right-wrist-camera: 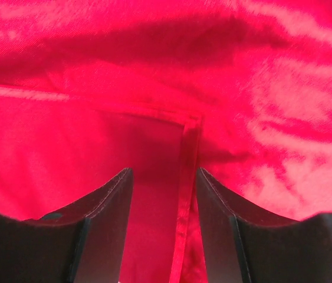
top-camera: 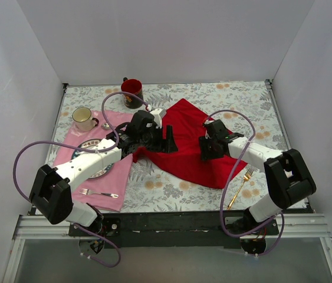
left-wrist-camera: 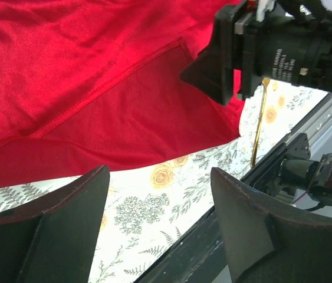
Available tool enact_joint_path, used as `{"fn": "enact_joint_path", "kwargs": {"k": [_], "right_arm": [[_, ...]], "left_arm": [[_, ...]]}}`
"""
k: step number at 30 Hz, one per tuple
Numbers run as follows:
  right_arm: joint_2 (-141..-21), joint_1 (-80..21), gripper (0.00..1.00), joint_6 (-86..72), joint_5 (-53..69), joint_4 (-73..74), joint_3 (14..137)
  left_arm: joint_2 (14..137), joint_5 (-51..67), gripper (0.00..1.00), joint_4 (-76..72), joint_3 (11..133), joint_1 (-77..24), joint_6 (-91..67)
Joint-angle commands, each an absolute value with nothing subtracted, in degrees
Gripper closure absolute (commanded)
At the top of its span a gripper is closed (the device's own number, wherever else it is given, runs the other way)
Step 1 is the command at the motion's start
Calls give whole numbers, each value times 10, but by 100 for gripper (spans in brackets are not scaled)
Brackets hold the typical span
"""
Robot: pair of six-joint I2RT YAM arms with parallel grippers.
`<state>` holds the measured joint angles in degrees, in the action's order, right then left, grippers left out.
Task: Fold the napkin, place the utensils inside, and roll it up
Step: Flatten the napkin out
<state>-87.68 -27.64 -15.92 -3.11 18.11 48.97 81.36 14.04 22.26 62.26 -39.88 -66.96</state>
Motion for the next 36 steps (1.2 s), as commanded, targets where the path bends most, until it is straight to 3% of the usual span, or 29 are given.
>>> {"fn": "enact_joint_path", "kwargs": {"k": [1,13,19,22,23,28,32,36], "right_arm": [[-886,-294,45,-132,-112,183,530],[-957,-297,57,-96,-121,169,573],[-962,-298,57,-93,-123,163,568],[-964,-298,65,-94,-113,158,562],[-962,-298,74,-94,-110,158,558],[-955,-297,83,-93,-115,175,572],[-922,-298,99,-85,-115,211,603],[-865,-308,99,-90,-66,248,611]], "left_arm": [[780,148,30,213,621,-401,-679],[772,138,27,213,614,-401,-679],[770,130,27,218,615,-401,-672],[773,129,27,218,618,-401,-671],[772,129,27,218,619,-401,-671],[773,124,27,224,628,-401,-668],[774,116,26,229,637,-401,-664],[775,98,25,236,648,-401,-663]]}}
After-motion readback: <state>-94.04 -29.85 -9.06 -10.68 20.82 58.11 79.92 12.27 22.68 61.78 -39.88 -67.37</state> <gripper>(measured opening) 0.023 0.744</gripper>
